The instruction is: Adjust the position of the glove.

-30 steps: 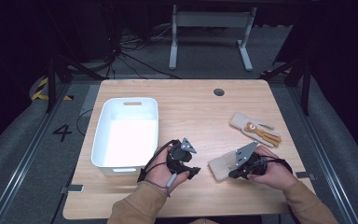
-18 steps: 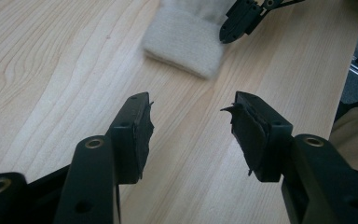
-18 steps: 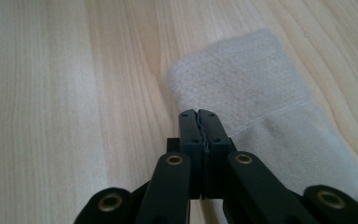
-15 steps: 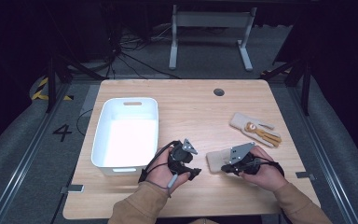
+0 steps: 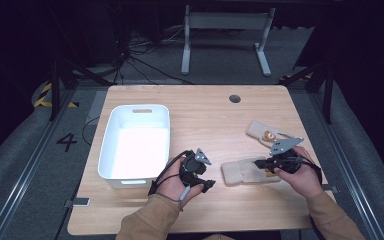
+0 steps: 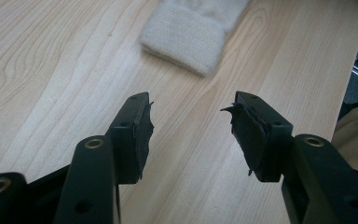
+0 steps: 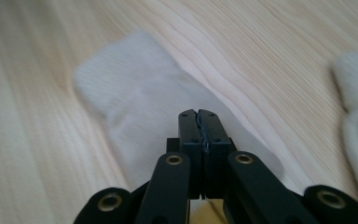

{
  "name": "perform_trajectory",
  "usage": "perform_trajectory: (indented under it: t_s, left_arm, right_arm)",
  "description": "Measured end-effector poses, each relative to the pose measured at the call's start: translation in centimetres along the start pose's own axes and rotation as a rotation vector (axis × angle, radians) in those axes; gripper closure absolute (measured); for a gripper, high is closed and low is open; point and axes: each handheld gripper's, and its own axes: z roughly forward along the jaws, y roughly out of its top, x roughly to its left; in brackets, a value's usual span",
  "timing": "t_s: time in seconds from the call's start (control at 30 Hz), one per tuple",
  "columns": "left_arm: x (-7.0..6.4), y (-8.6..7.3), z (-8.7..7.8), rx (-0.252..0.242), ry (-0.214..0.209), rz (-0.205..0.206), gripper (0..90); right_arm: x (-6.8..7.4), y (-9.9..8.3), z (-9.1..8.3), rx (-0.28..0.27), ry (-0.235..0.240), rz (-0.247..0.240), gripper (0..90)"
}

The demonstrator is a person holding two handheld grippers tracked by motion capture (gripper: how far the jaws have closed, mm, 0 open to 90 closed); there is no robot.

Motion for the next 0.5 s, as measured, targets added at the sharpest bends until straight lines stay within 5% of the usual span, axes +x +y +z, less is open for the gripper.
perform_trajectory:
  t_s: [0.2,0.5]
  left_arm:
    - [0.1,0.0,0.1,0.006,0.001,-0.003,46.7]
    - [0.1,-0.1,0.1,-0.001,0.003,-0.004,46.3]
  right_arm:
    - [-1.4,-1.3,0.8,0.038,-0.046,0.083,90.0]
    - [-0.4,-1.0,1.9,0.082,0.026,0.075,90.0]
